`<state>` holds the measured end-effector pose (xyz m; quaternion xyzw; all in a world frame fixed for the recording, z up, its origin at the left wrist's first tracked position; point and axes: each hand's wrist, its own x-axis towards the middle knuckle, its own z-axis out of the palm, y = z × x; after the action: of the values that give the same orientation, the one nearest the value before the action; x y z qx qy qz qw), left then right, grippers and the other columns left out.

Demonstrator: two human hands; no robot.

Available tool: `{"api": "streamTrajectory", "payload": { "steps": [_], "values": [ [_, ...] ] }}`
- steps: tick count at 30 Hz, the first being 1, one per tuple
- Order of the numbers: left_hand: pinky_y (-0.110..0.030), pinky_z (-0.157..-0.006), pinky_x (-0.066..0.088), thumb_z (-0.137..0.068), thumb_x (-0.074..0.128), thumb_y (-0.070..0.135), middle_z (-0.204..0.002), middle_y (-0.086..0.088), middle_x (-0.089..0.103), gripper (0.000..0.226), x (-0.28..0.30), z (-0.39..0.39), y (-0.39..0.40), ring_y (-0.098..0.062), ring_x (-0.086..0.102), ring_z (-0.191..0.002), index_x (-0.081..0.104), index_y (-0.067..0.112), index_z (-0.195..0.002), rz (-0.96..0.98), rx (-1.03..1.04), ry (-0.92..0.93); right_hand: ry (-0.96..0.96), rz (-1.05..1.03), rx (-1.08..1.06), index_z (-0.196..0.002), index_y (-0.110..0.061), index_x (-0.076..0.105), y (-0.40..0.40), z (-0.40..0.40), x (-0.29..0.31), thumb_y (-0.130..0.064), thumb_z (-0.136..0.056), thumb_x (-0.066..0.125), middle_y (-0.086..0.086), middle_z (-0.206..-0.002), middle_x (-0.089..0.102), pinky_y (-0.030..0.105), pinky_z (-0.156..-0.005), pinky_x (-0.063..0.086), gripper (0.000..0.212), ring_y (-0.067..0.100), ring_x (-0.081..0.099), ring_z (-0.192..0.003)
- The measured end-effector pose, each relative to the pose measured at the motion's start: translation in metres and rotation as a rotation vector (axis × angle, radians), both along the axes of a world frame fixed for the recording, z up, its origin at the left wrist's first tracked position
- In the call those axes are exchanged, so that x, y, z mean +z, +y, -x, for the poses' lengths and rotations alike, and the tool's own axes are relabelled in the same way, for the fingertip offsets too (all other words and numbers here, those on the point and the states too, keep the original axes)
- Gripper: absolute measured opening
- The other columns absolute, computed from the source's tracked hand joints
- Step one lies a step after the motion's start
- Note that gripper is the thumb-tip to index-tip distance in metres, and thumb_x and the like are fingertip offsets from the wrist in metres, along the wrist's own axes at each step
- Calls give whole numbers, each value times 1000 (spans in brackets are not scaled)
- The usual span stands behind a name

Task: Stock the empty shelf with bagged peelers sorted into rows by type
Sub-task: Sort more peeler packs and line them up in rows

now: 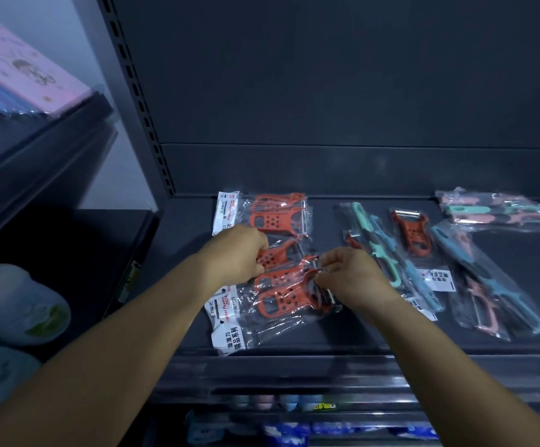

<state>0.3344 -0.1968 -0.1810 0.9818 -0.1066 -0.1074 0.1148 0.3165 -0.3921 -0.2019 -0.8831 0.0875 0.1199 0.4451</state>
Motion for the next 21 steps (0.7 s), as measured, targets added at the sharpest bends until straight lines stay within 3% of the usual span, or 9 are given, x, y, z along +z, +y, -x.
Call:
{"api": "streamTrajectory", "payload": {
  "steps": [10, 15, 18, 21],
  "values": [
    [-38, -94, 47, -89, 61, 20, -123, -5, 54, 37, 11, -16, -1, -21, 51, -114, 54, 10, -124, -24, -105, -203, -71, -10, -53, -74, -19, 59, 0, -9, 5, -3, -77, 63, 8, -79, 72, 36, -72, 54, 16, 24, 66, -73],
    [-35, -99, 44, -91, 61, 20, -131, -3, 50, 46, 9, -29, -1, -19, 49, -117, 49, 15, -135, -2, -119, -135, -79, -22, -84, -75, -17, 61, 6, -18, 2, -5, -75, 61, 7, -77, 73, 40, -73, 58, 12, 23, 67, -70],
    [-29, -110, 30, -94, 57, 26, -142, 2, 43, 46, 13, -27, 6, -15, 35, -132, 47, 19, -138, 80, -100, -113, -46, -38, -87, -72, -18, 62, 7, -18, 3, -6, -75, 61, 7, -76, 73, 44, -73, 58, 13, 27, 70, -74],
    [-23, -108, 29, -93, 55, 37, -141, 7, 44, 45, 18, -14, 13, -8, 38, -130, 51, 21, -135, 181, -97, -115, -13, -122, -80, -67, -11, 64, 9, -17, 5, -1, -73, 60, 15, -72, 74, 50, -68, 57, 13, 33, 69, -66]
  ]
}}
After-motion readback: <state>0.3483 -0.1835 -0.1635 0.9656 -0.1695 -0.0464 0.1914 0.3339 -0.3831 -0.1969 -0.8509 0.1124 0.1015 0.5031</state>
